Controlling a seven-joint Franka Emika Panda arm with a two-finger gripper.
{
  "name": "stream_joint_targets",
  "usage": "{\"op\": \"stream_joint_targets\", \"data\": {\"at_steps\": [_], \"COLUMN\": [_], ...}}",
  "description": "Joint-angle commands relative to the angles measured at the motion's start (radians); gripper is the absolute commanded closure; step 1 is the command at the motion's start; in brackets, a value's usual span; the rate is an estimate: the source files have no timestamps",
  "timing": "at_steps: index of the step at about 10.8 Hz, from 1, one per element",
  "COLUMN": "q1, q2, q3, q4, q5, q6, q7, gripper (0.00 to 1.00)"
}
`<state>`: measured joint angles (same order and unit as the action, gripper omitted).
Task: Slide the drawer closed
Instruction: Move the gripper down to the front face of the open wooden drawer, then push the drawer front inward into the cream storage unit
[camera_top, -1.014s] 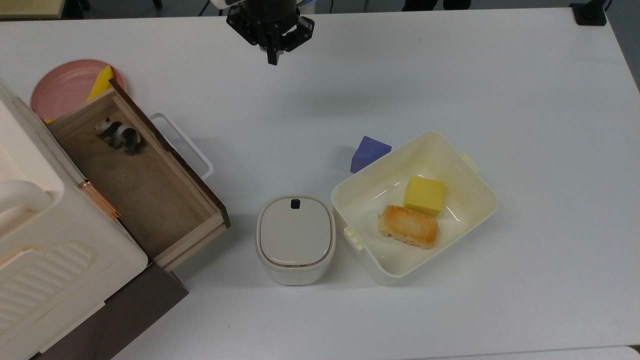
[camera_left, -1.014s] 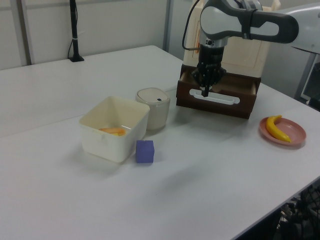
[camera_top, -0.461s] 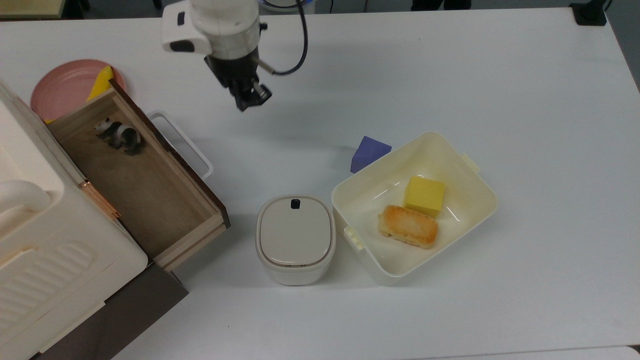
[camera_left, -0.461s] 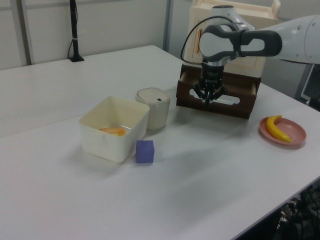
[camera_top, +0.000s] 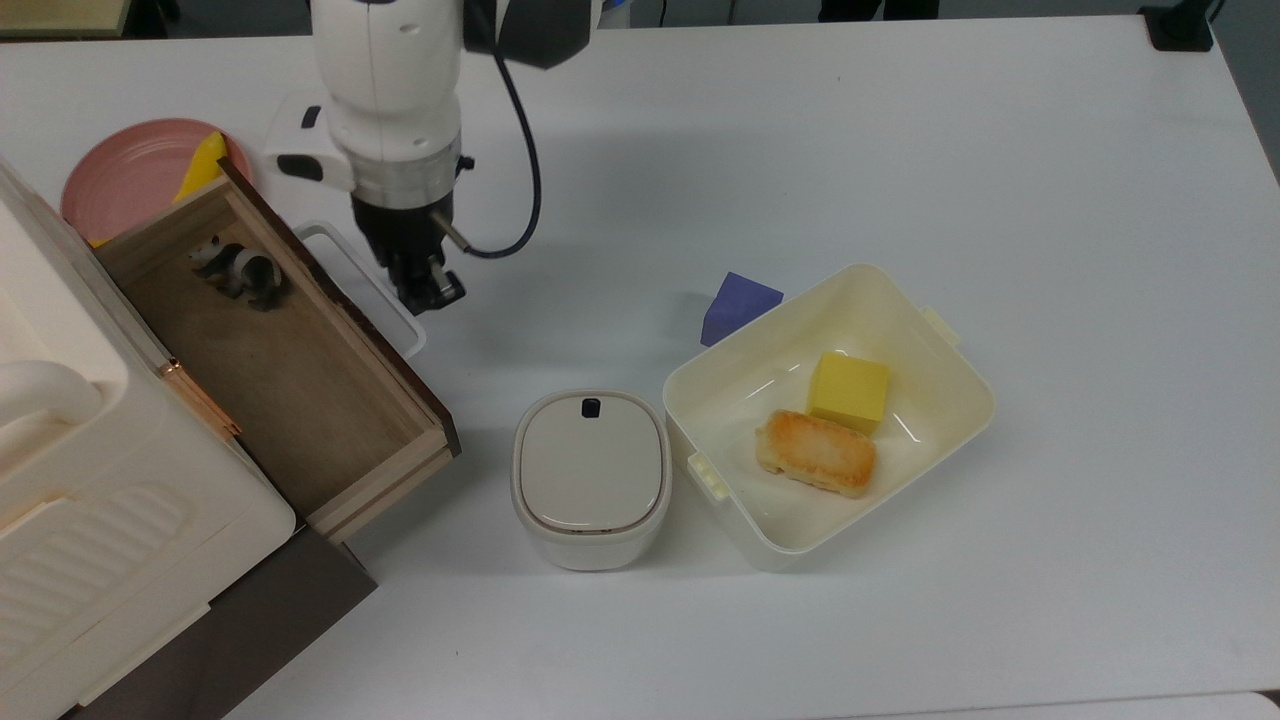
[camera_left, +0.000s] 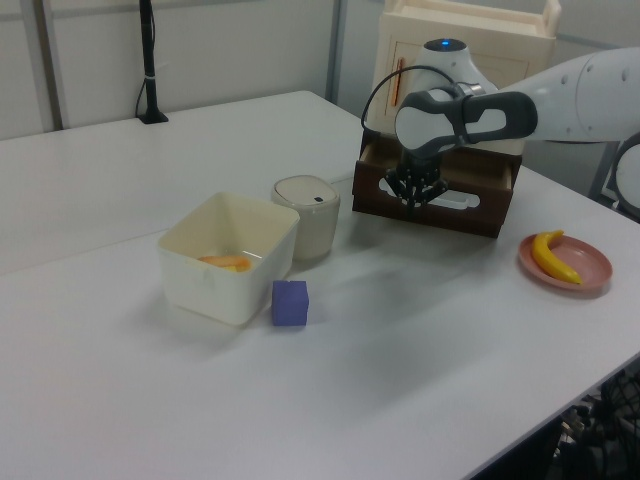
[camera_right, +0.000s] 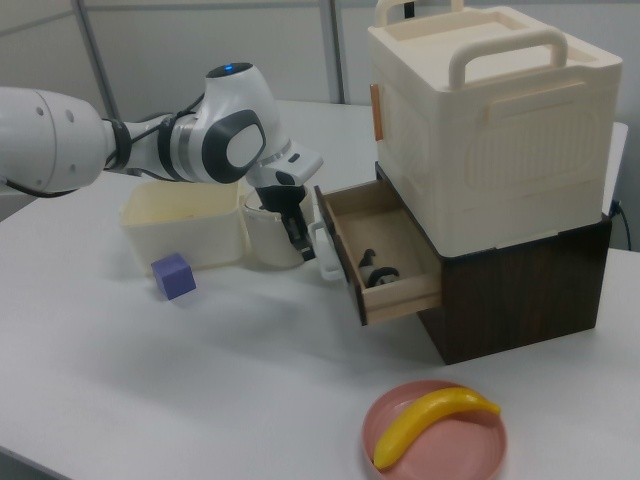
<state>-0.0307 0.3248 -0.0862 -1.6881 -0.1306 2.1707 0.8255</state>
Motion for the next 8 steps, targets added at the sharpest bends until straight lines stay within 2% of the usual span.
{"op": "stream_joint_targets", "data": {"at_steps": [1, 4, 6, 8], "q1": [0.012, -0.006, -0.012, -0.011], "q2": [0.040, 0.118, 0.141, 0.142], "q3": [-0.084, -0.110, -0.136, -0.138], "q4": [0.065, 0.163, 0.169, 0.168], "q5": [-0.053, -0.121, -0.132, -0.149], "q6": [0.142, 0.179, 0.239, 0.241], "q7": [0.083, 0.086, 0.086, 0.074], "gripper": [1.00, 1.00, 1.00, 1.00]}}
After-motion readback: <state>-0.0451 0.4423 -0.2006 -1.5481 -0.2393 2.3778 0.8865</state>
